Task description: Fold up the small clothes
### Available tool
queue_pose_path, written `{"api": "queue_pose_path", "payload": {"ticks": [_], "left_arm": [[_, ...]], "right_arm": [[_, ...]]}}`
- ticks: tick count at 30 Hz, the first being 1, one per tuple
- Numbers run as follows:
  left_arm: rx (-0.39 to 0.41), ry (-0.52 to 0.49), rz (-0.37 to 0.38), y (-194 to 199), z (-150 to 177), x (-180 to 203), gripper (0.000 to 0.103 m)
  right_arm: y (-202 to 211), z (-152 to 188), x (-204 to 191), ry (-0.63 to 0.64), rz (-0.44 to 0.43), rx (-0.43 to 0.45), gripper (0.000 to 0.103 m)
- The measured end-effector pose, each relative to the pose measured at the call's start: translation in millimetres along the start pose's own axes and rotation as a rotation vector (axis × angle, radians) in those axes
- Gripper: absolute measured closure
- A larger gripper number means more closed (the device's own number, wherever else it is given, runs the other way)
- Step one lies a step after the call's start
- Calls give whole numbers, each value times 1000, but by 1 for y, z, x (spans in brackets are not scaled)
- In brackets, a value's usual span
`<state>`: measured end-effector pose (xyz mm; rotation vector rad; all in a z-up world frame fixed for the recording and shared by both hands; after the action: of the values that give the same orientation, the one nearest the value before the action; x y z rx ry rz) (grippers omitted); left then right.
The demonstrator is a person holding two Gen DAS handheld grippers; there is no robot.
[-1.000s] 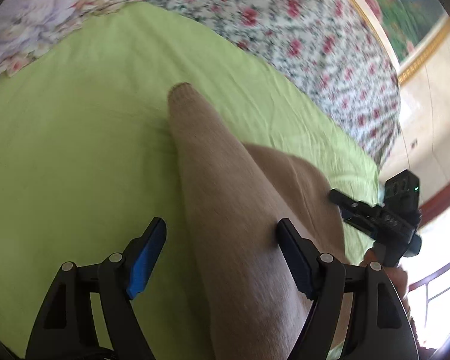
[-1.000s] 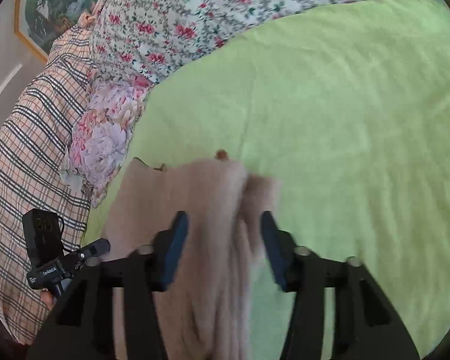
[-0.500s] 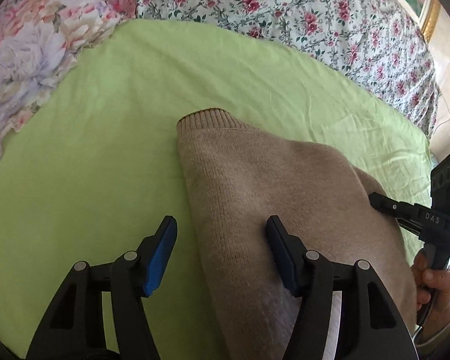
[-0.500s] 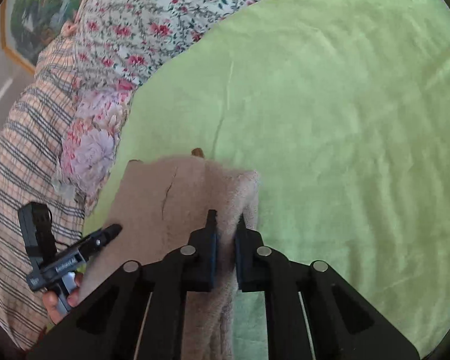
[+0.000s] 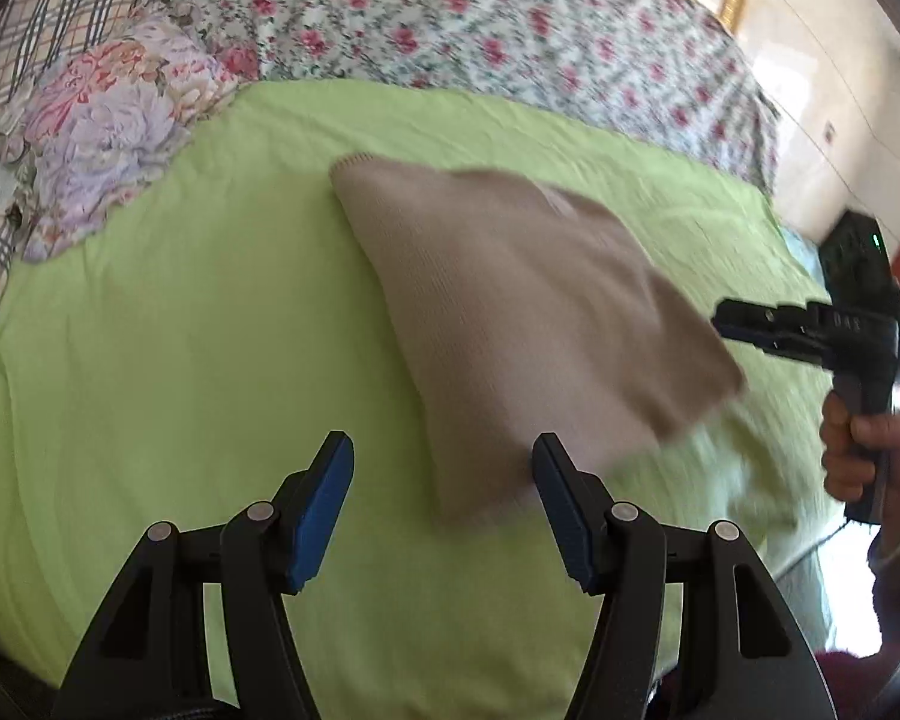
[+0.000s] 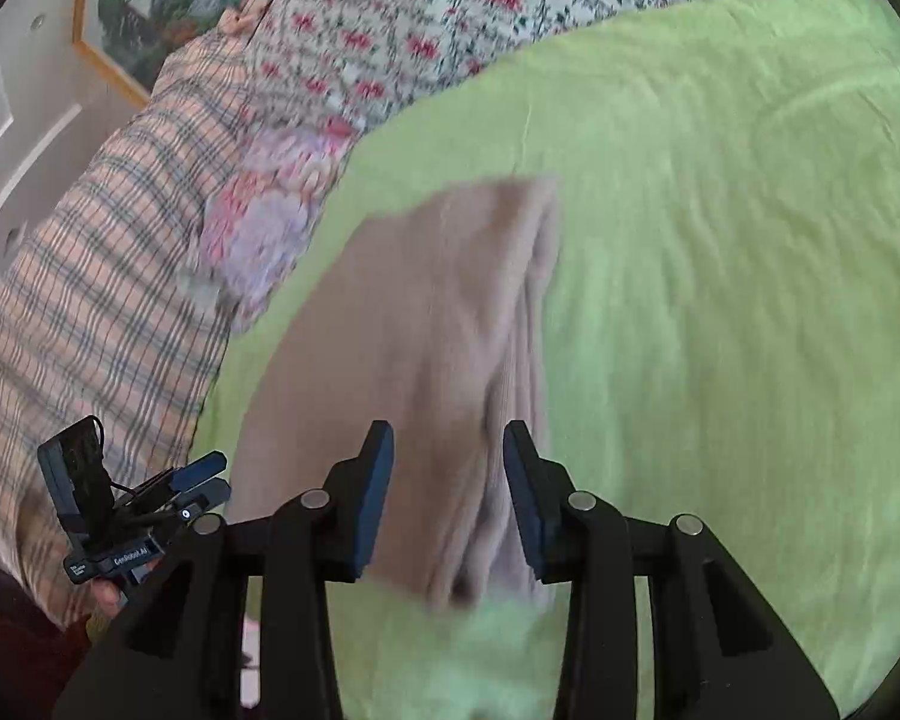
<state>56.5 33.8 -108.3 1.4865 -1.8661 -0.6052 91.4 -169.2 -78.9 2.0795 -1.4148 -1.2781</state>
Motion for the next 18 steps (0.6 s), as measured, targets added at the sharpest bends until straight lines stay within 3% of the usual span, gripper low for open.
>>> {"api": "queue_pose_path", "payload": {"ticks": [4,8,10,11,12,15,18], "left_arm": [[-28,-39,-52,-8,28,9,41],[-5,-39,-108,-24,22,7,41],[-2,-36,-184,-35,18,0,51],[-21,-26,-215,-41,17,-6,65],[-40,8,-207,-42,17,-9,72],[-9,33,-221,-30,13,-8,82],[-43,-3,-252,-36,23,1,89]], "right_arm": [[-6,18,-9,15,-14,-24,62],[-14,17,-15,50,-2,-14,65],[-18,16,-14,45,5,-24,95],[-17,13,-12,35,17,-25,95],[-8,6,-14,33,7,4,96],[24,-9,-20,79,-6,84,96],[15,3,7,83,94,6,96]]}}
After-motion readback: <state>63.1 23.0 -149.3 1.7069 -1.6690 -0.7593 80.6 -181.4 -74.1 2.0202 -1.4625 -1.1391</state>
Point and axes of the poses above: each gripper's, at about its wrist camera, not at the fingertips, and y roughly against the way its jaws point, x to its right, z to its underside, the point moved 9 cm from there along -y, roughly the way its jaws point, and after that the axes turned 4 degrees about y, right-handed, at the moved point
